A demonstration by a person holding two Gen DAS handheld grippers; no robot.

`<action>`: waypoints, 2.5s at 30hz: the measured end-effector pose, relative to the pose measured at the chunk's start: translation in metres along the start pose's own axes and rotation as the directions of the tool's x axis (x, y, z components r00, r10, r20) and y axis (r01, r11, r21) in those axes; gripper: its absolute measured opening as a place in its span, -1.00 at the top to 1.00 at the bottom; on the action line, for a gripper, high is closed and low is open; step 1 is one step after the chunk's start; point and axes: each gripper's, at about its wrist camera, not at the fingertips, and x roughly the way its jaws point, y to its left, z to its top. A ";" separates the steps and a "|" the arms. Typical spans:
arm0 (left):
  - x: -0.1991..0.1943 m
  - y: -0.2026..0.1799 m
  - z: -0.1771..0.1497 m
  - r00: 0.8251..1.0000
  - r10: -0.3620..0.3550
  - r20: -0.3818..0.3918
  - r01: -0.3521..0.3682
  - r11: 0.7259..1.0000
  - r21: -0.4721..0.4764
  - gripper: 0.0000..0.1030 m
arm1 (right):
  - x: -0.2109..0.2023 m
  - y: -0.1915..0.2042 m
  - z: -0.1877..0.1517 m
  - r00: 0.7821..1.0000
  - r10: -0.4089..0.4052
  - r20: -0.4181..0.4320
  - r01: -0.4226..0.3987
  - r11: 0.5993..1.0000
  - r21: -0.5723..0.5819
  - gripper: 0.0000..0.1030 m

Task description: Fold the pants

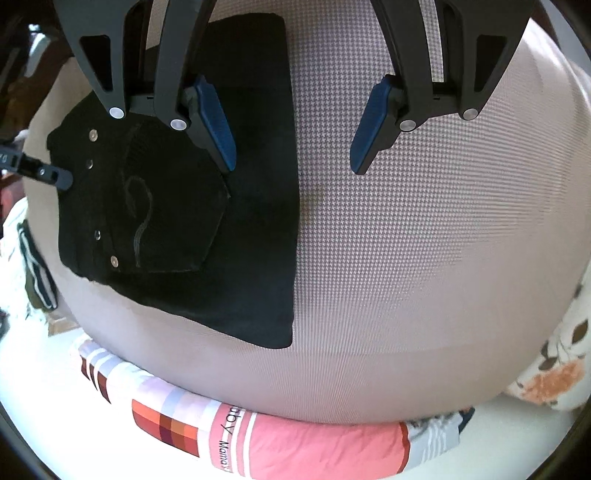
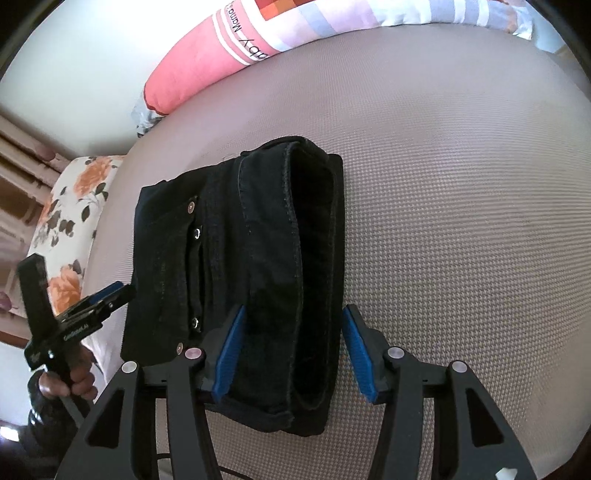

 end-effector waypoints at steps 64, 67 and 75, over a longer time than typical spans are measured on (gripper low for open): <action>-0.016 -0.029 0.052 0.979 -0.184 0.088 0.177 0.981 0.079 0.70 | 0.001 0.029 0.049 0.953 0.294 0.072 -0.292 0.956 -0.038 0.58; -0.016 -0.024 0.066 0.979 -0.172 0.110 0.164 0.983 0.078 0.70 | 0.007 0.032 0.062 0.950 0.302 0.083 -0.299 0.953 -0.037 0.59; -0.004 -0.014 0.108 0.981 -0.132 0.142 0.119 0.989 0.092 0.70 | 0.027 0.041 0.106 0.949 0.303 0.086 -0.300 0.953 -0.044 0.59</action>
